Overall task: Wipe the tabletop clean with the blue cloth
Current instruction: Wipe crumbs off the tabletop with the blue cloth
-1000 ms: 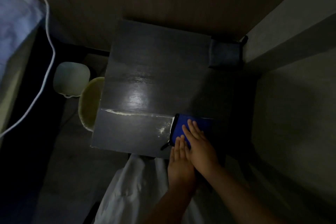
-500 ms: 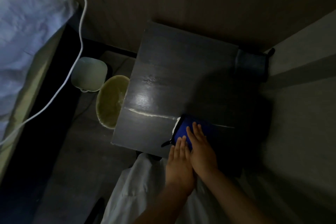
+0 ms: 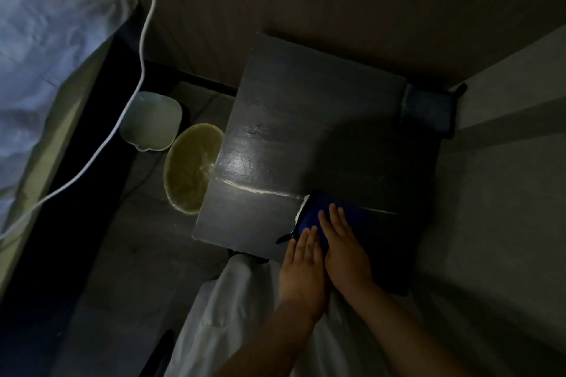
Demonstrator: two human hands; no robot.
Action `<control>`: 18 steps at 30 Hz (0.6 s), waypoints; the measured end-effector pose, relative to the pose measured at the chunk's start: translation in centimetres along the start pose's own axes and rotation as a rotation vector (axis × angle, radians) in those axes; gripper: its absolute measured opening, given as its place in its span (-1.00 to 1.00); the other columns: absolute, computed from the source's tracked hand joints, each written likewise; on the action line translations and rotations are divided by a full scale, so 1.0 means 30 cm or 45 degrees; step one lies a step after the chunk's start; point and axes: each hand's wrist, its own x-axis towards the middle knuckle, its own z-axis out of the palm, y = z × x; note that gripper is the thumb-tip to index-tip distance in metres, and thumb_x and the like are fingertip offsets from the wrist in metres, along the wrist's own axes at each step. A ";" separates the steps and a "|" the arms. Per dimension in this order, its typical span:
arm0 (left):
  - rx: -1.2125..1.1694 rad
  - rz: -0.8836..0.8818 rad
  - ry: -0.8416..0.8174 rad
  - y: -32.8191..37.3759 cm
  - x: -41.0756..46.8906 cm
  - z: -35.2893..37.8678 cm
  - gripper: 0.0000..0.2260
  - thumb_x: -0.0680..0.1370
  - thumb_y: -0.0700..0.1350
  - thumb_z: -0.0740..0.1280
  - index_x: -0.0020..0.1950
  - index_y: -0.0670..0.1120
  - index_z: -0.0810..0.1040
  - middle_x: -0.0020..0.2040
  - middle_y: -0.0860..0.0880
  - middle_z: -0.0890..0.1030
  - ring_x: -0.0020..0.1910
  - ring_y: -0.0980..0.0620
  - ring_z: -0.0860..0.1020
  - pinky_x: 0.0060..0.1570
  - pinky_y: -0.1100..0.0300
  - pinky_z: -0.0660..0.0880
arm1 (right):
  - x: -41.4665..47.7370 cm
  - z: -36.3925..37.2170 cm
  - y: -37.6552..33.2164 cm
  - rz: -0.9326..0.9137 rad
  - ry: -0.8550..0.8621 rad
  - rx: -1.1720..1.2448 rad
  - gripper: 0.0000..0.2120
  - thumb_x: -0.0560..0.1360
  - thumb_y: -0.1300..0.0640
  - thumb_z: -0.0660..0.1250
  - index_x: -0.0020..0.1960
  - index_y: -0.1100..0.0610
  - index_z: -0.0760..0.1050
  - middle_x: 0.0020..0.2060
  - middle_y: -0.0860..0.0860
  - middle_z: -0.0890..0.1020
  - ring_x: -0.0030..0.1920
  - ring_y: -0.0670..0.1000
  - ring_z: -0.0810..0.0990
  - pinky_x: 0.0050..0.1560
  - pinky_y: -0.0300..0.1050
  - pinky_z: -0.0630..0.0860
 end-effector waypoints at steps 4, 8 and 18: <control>-0.001 0.001 -0.016 0.000 0.000 -0.005 -0.41 0.65 0.06 0.01 0.56 -0.14 -0.16 0.57 -0.07 -0.22 0.54 0.02 -0.24 0.38 0.13 -0.37 | 0.003 0.000 -0.001 0.001 -0.012 -0.021 -0.38 0.64 0.14 0.06 0.57 0.01 -0.22 0.55 0.00 -0.27 0.55 0.00 -0.26 0.53 -0.07 -0.13; 0.015 -0.002 -0.019 0.001 -0.002 -0.004 -0.41 0.64 0.07 0.00 0.56 -0.14 -0.16 0.57 -0.08 -0.24 0.54 0.01 -0.25 0.40 0.13 -0.36 | 0.002 0.006 0.004 0.008 -0.002 -0.020 -0.37 0.65 0.15 0.06 0.57 0.01 -0.23 0.55 0.00 -0.28 0.55 0.01 -0.27 0.52 -0.06 -0.15; 0.078 -0.011 -0.043 -0.028 -0.004 -0.006 -0.37 0.63 0.12 -0.01 0.56 -0.17 -0.17 0.56 -0.11 -0.25 0.54 -0.02 -0.25 0.48 0.09 -0.28 | 0.005 0.002 -0.021 -0.042 -0.014 0.087 -0.42 0.65 0.12 0.04 0.58 0.02 -0.16 0.57 0.01 -0.21 0.56 0.01 -0.23 0.53 -0.06 -0.16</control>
